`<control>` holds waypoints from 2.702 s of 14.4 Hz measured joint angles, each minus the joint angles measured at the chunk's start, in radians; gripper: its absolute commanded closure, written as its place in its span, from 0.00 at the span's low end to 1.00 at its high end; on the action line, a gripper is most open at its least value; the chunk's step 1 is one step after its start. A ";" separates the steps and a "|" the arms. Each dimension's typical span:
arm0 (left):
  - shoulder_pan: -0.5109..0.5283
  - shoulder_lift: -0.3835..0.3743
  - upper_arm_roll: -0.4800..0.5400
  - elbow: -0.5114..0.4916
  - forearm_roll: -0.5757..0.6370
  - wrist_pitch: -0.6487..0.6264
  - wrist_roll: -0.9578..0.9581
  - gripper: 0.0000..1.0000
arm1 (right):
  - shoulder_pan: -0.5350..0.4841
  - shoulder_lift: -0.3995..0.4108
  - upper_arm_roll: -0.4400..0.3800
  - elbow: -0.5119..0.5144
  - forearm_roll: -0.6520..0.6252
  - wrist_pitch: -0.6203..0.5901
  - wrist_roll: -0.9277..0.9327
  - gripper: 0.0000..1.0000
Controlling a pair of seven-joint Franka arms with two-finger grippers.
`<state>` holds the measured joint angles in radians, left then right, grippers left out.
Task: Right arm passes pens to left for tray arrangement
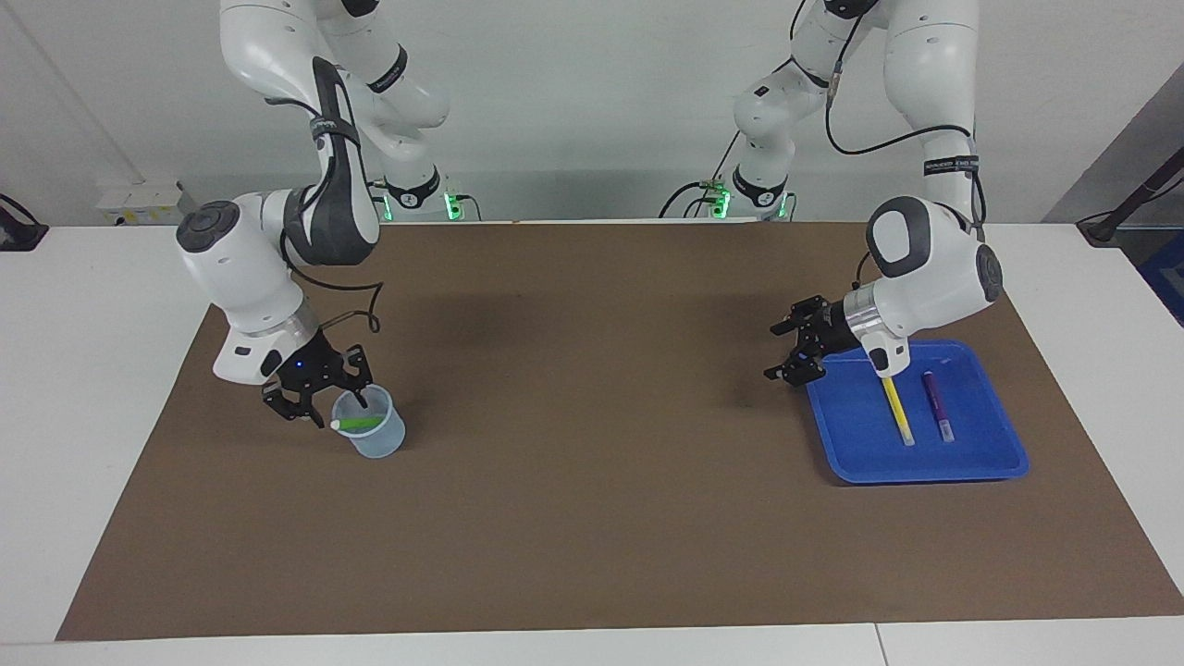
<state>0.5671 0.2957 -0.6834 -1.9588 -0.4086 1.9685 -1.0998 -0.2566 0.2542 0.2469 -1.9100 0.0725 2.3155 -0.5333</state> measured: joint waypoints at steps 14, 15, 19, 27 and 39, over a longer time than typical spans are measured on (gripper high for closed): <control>0.000 0.000 0.000 0.000 0.000 0.001 0.000 0.04 | 0.013 0.020 0.002 0.052 0.000 -0.037 0.031 0.32; 0.000 0.000 0.000 0.000 0.000 0.001 0.000 0.04 | 0.015 0.023 0.002 0.052 0.000 -0.037 0.040 0.32; 0.000 0.000 0.000 -0.002 0.000 0.001 0.000 0.04 | 0.015 0.032 0.002 0.052 0.000 -0.037 0.047 0.45; 0.000 -0.001 0.000 -0.003 0.000 0.001 0.001 0.04 | 0.015 0.032 0.002 0.053 0.000 -0.039 0.048 0.53; 0.000 -0.004 0.000 -0.007 0.000 0.002 0.003 0.04 | 0.014 0.058 0.001 0.074 0.000 -0.020 0.049 0.53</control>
<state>0.5671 0.2917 -0.6833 -1.9656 -0.4086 1.9702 -1.0972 -0.2431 0.3123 0.2474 -1.8357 0.0728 2.2952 -0.4846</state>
